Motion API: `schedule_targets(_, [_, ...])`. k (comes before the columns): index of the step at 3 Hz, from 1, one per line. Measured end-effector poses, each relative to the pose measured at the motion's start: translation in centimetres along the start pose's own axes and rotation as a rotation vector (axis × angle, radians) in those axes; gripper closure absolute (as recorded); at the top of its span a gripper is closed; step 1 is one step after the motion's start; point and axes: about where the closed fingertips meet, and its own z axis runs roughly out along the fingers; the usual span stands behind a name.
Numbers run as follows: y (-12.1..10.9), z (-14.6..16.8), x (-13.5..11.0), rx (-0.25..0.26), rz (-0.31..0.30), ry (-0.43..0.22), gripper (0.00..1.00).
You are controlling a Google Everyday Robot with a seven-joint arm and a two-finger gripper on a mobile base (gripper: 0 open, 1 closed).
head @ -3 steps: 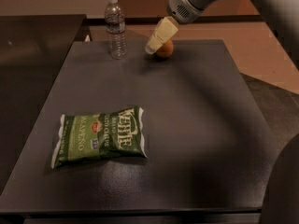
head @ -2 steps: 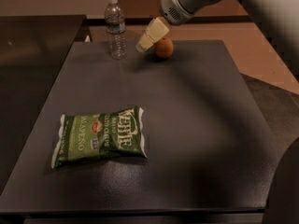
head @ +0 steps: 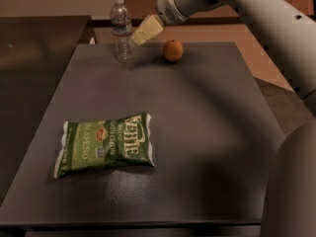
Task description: Move water bottle near green jalapeno chip bag
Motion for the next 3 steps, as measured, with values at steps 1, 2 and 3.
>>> schedule_targets(1, [-1.3, 1.8, -0.9, 0.005, 0.036, -0.043, 0.00])
schedule_targets(2, [-2.4, 3.4, -1.6, 0.001, 0.092, -0.072, 0.00])
schedule_targets(3, [-2.4, 4.9, -2.4, -0.016, 0.146, -0.087, 0.00])
